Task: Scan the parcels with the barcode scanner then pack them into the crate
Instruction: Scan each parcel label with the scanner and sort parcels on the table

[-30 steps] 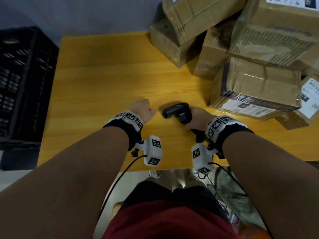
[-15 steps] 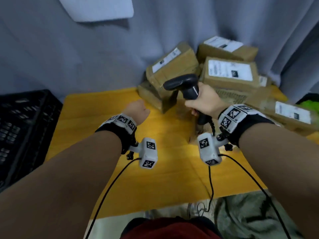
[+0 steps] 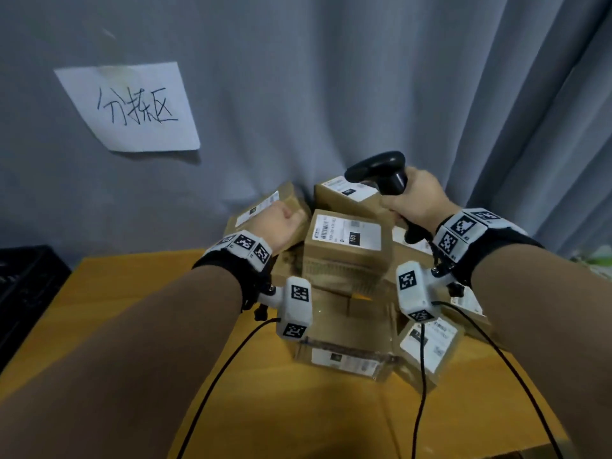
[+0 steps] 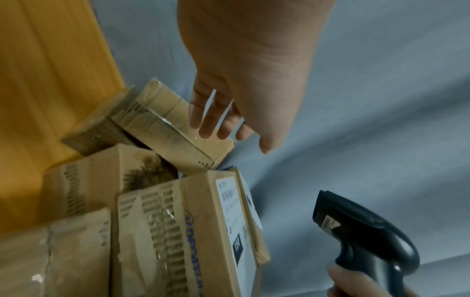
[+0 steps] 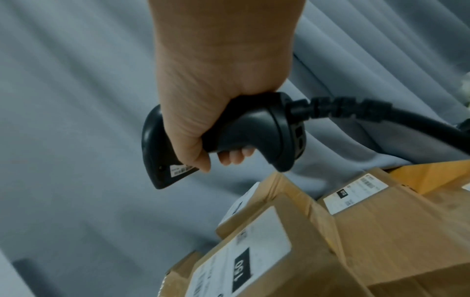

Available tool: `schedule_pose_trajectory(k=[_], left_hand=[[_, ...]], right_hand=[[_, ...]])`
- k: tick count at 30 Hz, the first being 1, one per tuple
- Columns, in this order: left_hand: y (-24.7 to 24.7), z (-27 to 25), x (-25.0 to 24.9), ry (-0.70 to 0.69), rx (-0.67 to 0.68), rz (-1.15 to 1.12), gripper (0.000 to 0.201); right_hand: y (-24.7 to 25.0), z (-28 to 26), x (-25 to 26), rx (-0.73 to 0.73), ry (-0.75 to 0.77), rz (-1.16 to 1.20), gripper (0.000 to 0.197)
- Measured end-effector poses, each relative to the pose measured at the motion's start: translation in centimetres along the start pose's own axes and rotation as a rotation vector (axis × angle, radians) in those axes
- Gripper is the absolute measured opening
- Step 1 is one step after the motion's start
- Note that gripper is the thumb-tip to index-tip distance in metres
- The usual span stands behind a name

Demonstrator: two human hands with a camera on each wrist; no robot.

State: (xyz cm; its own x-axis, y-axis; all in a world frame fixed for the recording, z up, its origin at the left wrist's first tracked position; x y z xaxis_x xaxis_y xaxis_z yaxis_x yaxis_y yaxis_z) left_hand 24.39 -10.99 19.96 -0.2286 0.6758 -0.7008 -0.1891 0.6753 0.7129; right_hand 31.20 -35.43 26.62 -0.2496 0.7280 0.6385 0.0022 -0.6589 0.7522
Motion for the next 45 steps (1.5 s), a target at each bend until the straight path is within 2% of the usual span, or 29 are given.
schedule_pose_trajectory(k=[4, 8, 12, 14, 17, 21, 26, 28, 30, 32, 35, 37, 39, 41, 43, 44, 45], left_hand=[[-3.3, 0.4, 0.7, 0.12, 0.01, -0.135, 0.044], [-6.9, 0.4, 3.8, 0.301, -0.012, -0.308, 0.072], [-9.1, 0.1, 5.0, 0.389, -0.011, -0.455, 0.088], [-9.5, -0.1, 5.2, 0.408, 0.0, -0.506, 0.087], [-10.1, -0.7, 6.0, 0.462, 0.026, -0.64, 0.097], [-12.1, -1.0, 7.4, 0.514, 0.1, -0.808, 0.093], [-15.4, -0.4, 10.2, 0.618, 0.105, -0.94, 0.12], [-16.2, -0.3, 10.9, 0.644, 0.105, -0.92, 0.126], [-16.5, -0.2, 10.8, 0.639, 0.088, -0.919, 0.122], [-15.5, -1.7, 8.3, 0.619, 0.103, -0.945, 0.112], [-12.9, -4.3, 2.9, 0.526, 0.099, -1.079, 0.078], [-11.5, -4.6, 1.4, 0.458, 0.05, -1.141, 0.055], [-10.2, -4.5, 0.7, 0.412, 0.012, -1.145, 0.043], [-9.0, -4.4, 0.9, 0.394, -0.027, -1.125, 0.049], [-8.0, -4.5, 1.3, 0.401, -0.052, -1.102, 0.066], [-7.6, -4.5, 1.5, 0.399, -0.054, -1.098, 0.067], [-7.3, -4.7, 1.5, 0.393, -0.045, -1.109, 0.058]], right_hand=[[-0.5, 0.8, -3.9, 0.035, -0.044, -0.02, 0.03], [-2.3, 0.9, -6.5, 0.09, -0.07, -0.022, 0.041], [-3.6, 0.9, -6.6, 0.15, -0.061, 0.006, 0.042], [-4.4, 1.2, -6.3, 0.169, -0.062, 0.024, 0.047], [-5.7, 1.2, -6.4, 0.202, -0.076, 0.034, 0.056], [-6.8, 0.8, -7.1, 0.233, -0.117, 0.008, 0.055], [-6.5, -0.2, -7.7, 0.198, -0.143, 0.143, 0.046], [-6.4, -0.9, -7.8, 0.205, -0.153, 0.182, 0.043], [-6.0, -1.5, -7.6, 0.217, -0.152, 0.193, 0.043], [-5.4, -1.9, -7.5, 0.212, -0.151, 0.212, 0.045], [-4.2, -2.4, -7.2, 0.207, -0.155, 0.271, 0.043], [-3.6, -2.8, -7.1, 0.209, -0.163, 0.303, 0.036], [-3.4, -3.2, -6.8, 0.219, -0.176, 0.338, 0.031], [-3.6, -3.8, -6.5, 0.257, -0.196, 0.401, 0.028], [-4.3, -4.5, -5.9, 0.308, -0.228, 0.536, 0.026], [-4.6, -4.8, -5.5, 0.325, -0.237, 0.589, 0.026], [-4.8, -5.0, -5.1, 0.339, -0.234, 0.621, 0.029]])
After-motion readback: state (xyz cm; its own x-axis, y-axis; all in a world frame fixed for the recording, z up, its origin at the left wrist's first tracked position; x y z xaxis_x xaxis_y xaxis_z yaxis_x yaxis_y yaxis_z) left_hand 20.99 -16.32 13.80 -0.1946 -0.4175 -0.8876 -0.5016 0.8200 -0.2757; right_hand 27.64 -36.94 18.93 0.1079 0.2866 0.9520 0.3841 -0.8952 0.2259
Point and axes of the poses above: each hand's wrist, its own z-axis towards the middle knuckle, its own y-axis out of the back of the hand, x = y × z, the point moved 10 cm from there along z, towards the middle knuckle, and after that the axes turned 6 degrees about -z, right-handed, at the moved point
